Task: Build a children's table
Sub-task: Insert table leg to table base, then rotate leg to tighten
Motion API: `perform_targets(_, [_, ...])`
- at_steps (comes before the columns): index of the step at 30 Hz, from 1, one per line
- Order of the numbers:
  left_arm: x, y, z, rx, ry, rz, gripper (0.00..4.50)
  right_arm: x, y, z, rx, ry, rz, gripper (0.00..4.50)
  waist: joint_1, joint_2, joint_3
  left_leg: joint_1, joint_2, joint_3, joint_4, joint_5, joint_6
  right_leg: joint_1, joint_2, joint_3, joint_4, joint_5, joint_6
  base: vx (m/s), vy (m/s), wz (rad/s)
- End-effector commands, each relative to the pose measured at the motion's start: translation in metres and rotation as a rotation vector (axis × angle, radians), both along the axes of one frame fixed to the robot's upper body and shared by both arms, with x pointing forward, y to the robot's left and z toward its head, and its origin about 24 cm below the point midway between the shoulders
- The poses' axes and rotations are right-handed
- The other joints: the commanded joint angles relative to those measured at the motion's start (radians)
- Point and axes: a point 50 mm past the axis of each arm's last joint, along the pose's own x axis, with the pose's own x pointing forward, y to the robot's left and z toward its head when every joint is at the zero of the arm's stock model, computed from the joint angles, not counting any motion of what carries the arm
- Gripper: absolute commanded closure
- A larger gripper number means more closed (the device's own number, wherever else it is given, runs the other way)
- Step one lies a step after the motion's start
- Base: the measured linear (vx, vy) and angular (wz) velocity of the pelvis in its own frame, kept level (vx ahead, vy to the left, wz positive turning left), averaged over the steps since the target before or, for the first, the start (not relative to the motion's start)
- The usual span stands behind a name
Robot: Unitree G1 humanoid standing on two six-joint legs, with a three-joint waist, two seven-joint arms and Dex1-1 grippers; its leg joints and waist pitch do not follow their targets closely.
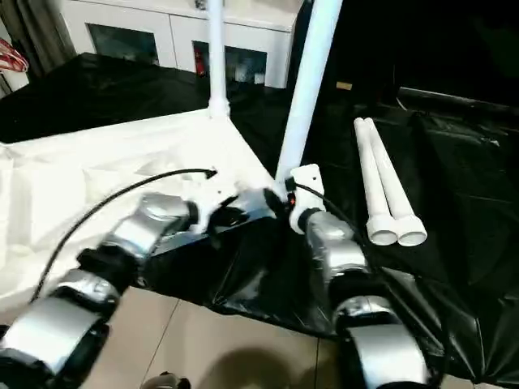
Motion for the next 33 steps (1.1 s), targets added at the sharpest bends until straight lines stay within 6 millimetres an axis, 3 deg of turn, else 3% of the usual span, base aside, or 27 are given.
perform_targets(1, [0.005, -0.020, 0.017, -0.046, -0.090, -0.016, 4.50, -0.010, 0.025, -0.015, -0.006, 0.058, 0.080, 1.75, -0.003, 0.006, -0.066, 0.020, 0.043, -0.027, -0.074, -0.340, -0.015, 0.032, -0.081, 0.049, -0.100, -0.372, -0.154, 0.000, 0.000, 0.00])
perform_targets(2, [0.004, -0.021, 0.016, -0.046, -0.091, -0.028, 4.50, -0.011, 0.026, -0.014, 0.008, 0.050, 0.093, 1.75, -0.003, 0.010, -0.068, 0.020, 0.044, -0.026, -0.074, -0.333, -0.011, 0.033, -0.079, 0.049, -0.097, -0.336, -0.162, 0.000, 0.000, 0.00])
perform_targets(3, [0.002, -0.023, 0.015, -0.047, -0.089, -0.044, 4.50, -0.010, 0.028, -0.013, 0.036, 0.038, 0.101, 1.19, -0.004, 0.009, -0.069, 0.017, 0.044, -0.025, -0.074, -0.322, -0.006, 0.037, -0.078, 0.049, -0.091, -0.300, -0.172, 0.000, 0.000, 0.00])
perform_targets(9, [-0.008, -0.020, 0.012, -0.078, -0.065, -0.176, 4.50, -0.010, 0.023, -0.004, 0.109, 0.001, 0.209, 0.60, -0.004, 0.007, -0.069, 0.012, 0.043, -0.022, -0.070, -0.286, 0.025, 0.044, -0.080, 0.048, -0.088, -0.267, -0.188, 0.000, 0.000, 0.00])
perform_targets(14, [-0.017, -0.011, 0.008, -0.084, -0.014, -0.277, 4.50, -0.018, 0.012, -0.001, 0.107, 0.001, 0.406, 0.60, -0.001, 0.007, -0.070, 0.008, 0.046, -0.017, -0.065, -0.237, 0.053, 0.048, -0.079, 0.049, -0.079, -0.205, -0.213, 0.000, 0.000, 0.00])
perform_targets(17, [-0.023, -0.001, 0.008, -0.093, 0.025, -0.363, 4.50, -0.030, 0.000, 0.000, 0.083, 0.026, 0.621, 0.60, 0.008, 0.007, -0.070, 0.009, 0.048, -0.015, -0.063, -0.237, 0.063, 0.050, -0.076, 0.045, -0.078, -0.210, -0.219, 0.000, 0.000, 0.00])
perform_targets(24, [-0.029, 0.019, 0.011, -0.075, 0.101, -0.458, 4.50, -0.049, -0.018, 0.002, 0.028, 0.107, 0.906, 0.60, 0.015, 0.003, -0.066, 0.011, 0.050, -0.014, -0.065, -0.263, 0.057, 0.043, -0.080, 0.048, -0.087, -0.316, -0.190, 0.000, 0.000, 0.00])
perform_targets(30, [-0.031, 0.037, 0.012, -0.028, 0.140, -0.494, 4.50, -0.058, -0.020, 0.003, 0.023, 0.160, 1.011, 1.02, 0.019, 0.004, -0.068, 0.014, 0.053, -0.015, -0.066, -0.254, 0.050, 0.040, -0.078, 0.048, -0.082, -0.292, -0.197, 0.000, 0.000, 0.00])
perform_targets(33, [-0.032, 0.041, 0.012, -0.024, 0.147, -0.498, 4.50, -0.063, -0.017, 0.002, 0.046, 0.177, 1.042, 1.23, 0.024, -0.002, -0.067, 0.014, 0.053, -0.014, -0.066, -0.248, 0.049, 0.040, -0.079, 0.049, -0.082, -0.290, -0.197, 0.000, 0.000, 0.00])
